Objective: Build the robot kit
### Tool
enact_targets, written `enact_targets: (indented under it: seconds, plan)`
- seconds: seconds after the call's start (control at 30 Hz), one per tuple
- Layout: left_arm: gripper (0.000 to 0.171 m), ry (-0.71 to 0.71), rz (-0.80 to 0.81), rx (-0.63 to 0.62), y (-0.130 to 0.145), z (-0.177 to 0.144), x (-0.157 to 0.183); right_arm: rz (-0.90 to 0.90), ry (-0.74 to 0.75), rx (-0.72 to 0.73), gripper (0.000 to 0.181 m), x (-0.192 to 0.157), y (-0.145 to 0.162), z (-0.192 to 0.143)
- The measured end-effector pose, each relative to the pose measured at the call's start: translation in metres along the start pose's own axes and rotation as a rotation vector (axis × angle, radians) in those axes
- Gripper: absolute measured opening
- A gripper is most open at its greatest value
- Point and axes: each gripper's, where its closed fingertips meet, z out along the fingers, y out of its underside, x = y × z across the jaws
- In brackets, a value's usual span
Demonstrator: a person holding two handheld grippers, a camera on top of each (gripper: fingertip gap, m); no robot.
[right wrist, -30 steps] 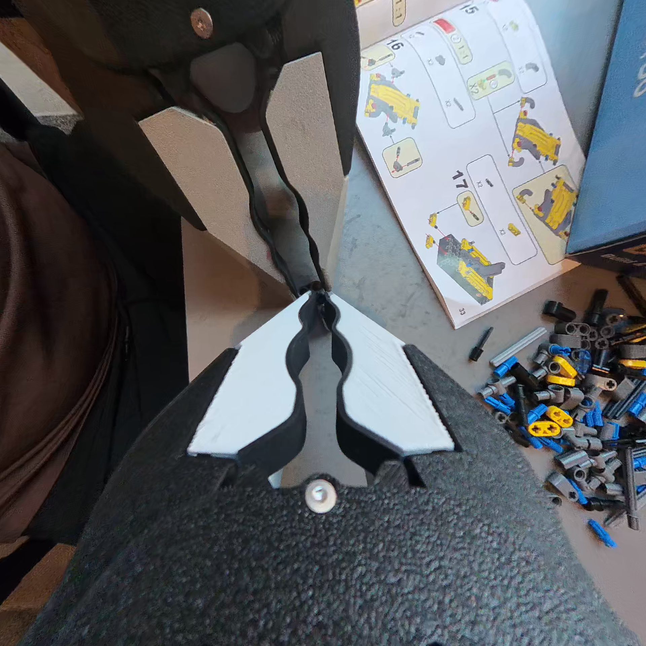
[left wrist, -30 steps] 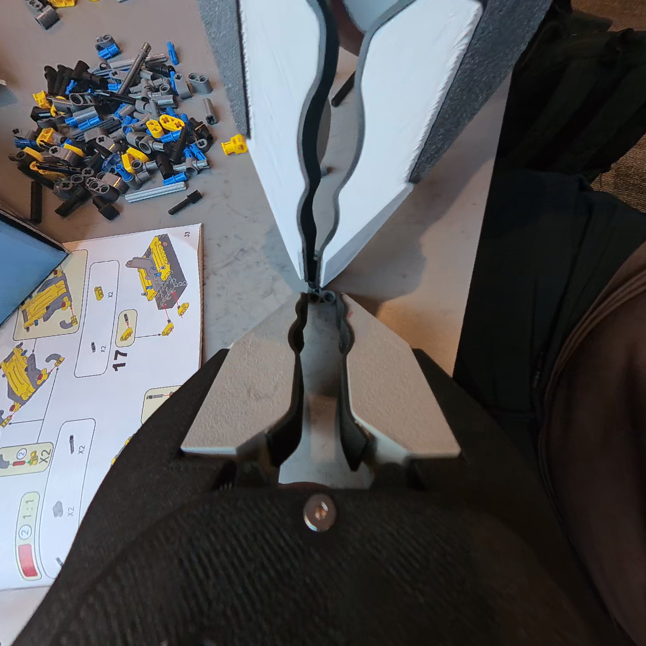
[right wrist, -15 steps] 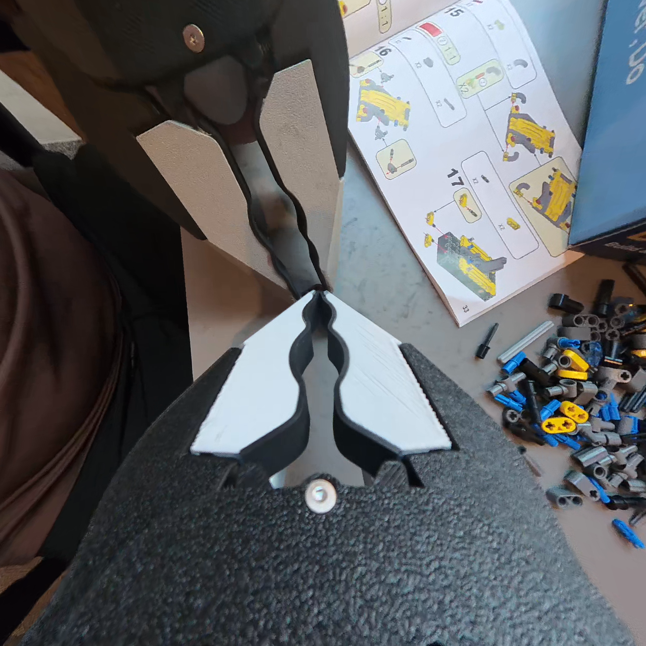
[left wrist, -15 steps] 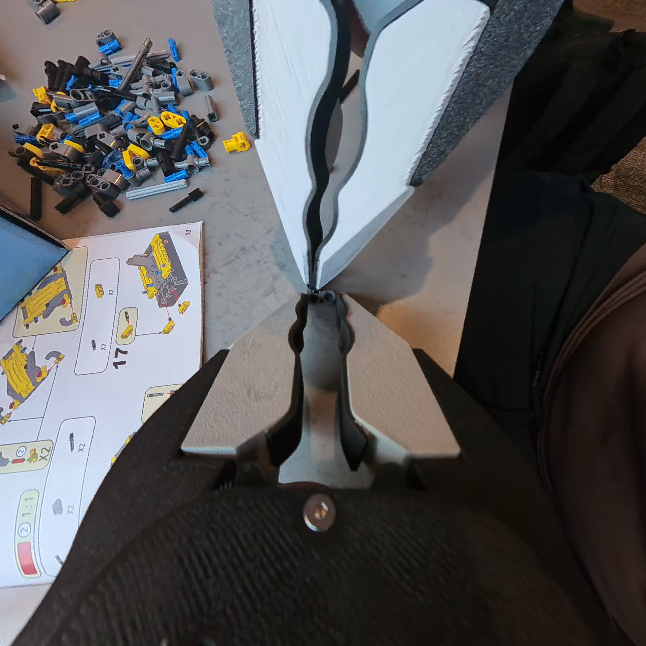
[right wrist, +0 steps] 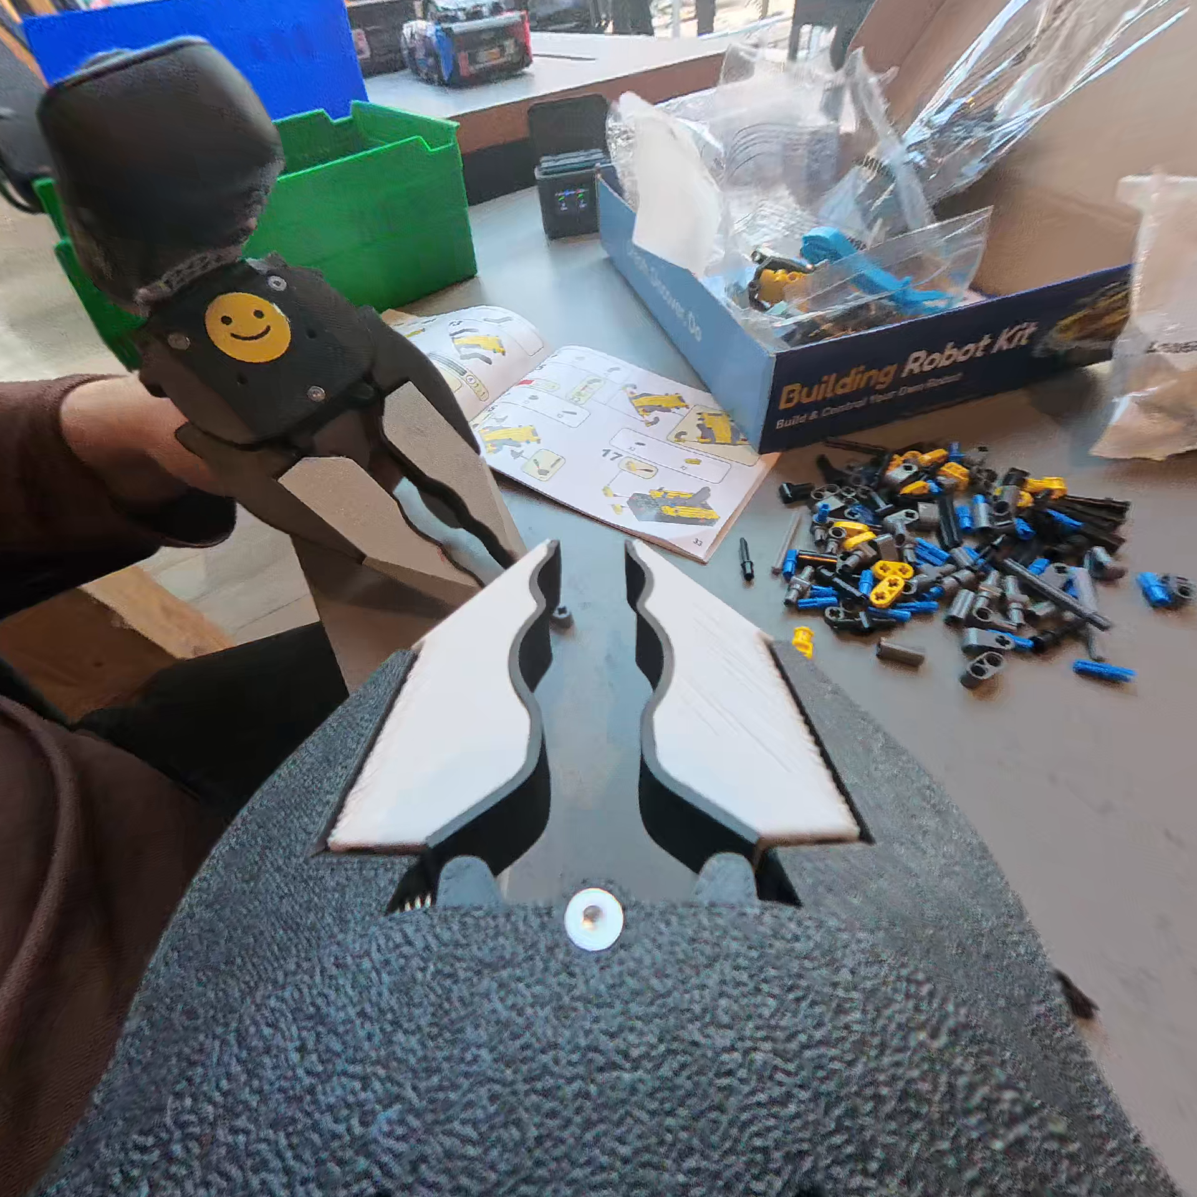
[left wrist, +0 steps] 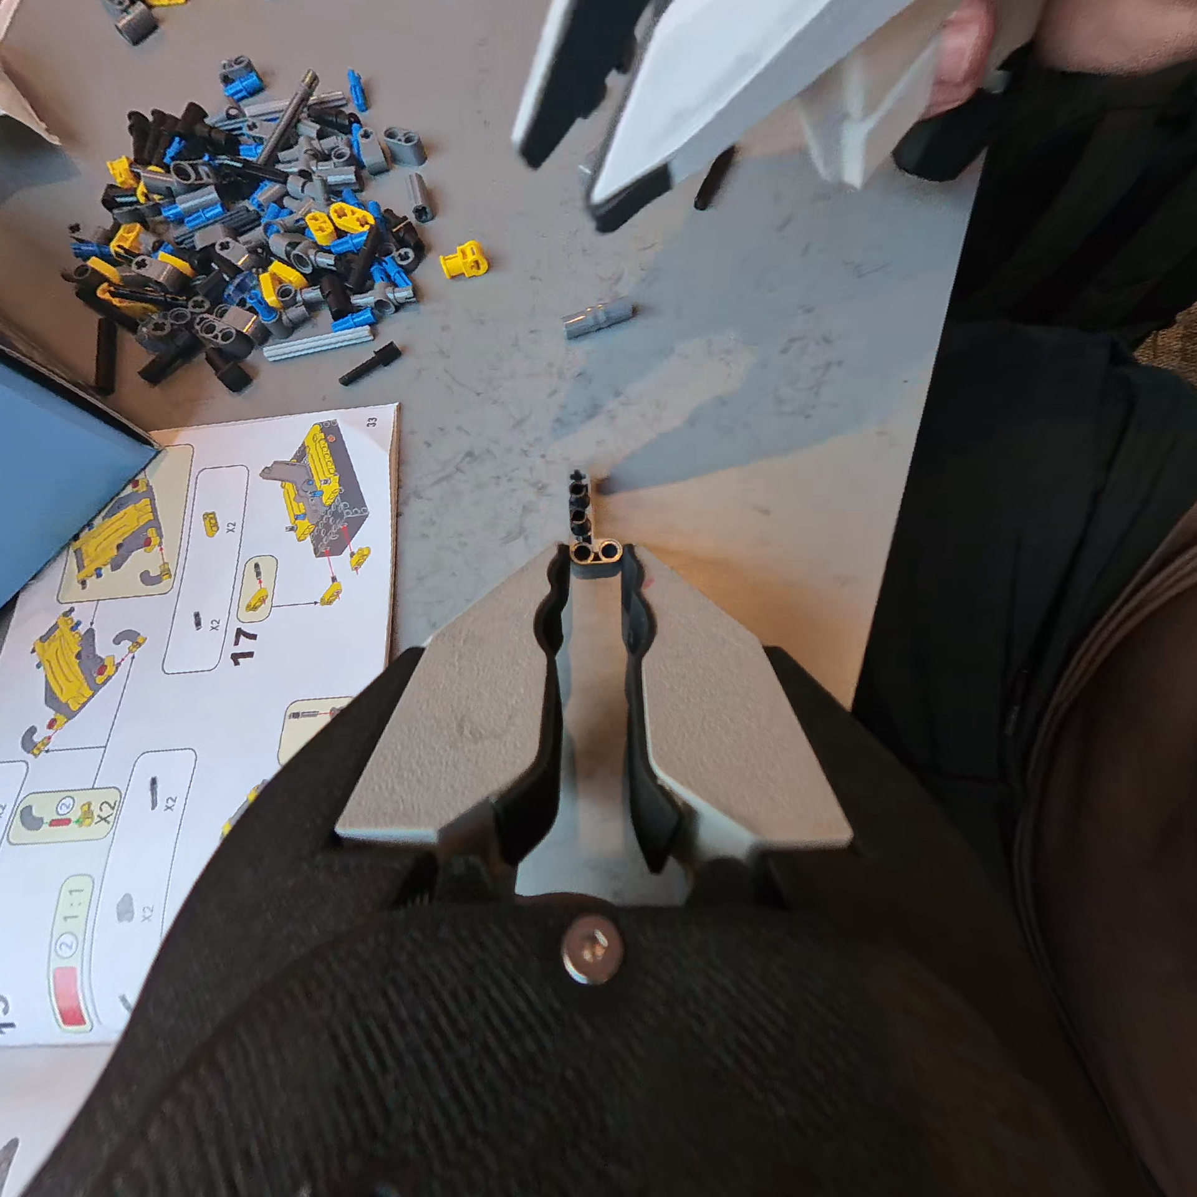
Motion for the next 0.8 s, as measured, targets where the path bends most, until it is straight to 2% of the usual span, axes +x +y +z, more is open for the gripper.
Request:
enact_targets:
  seconds: [0.3, 0.47, 0.6, 0.7, 0.8]
  plan:
    - [0.013, -0.058, -0.112, -0.008, 0.001, -0.001, -0.001, -0.127, 0.057, 0.064, 0.019, -0.017, 0.001, -0.004]
    - [0.041, -0.125, -0.133, 0.006, -0.001, -0.004, -0.004, -0.136, 0.053, 0.104, 0.019, -0.018, -0.006, 0.0]
    - [0.06, -0.223, -0.167, 0.085, -0.008, -0.016, -0.013, -0.171, 0.057, 0.105, 0.023, -0.016, -0.01, 0.008]
    - [0.064, -0.309, -0.193, 0.171, -0.012, -0.03, -0.015, -0.18, 0.043, 0.107, 0.029, -0.015, -0.012, 0.015]
    - [0.064, -0.343, -0.203, 0.251, -0.006, -0.038, 0.005, -0.174, 0.043, 0.12, 0.032, -0.011, -0.016, 0.019]
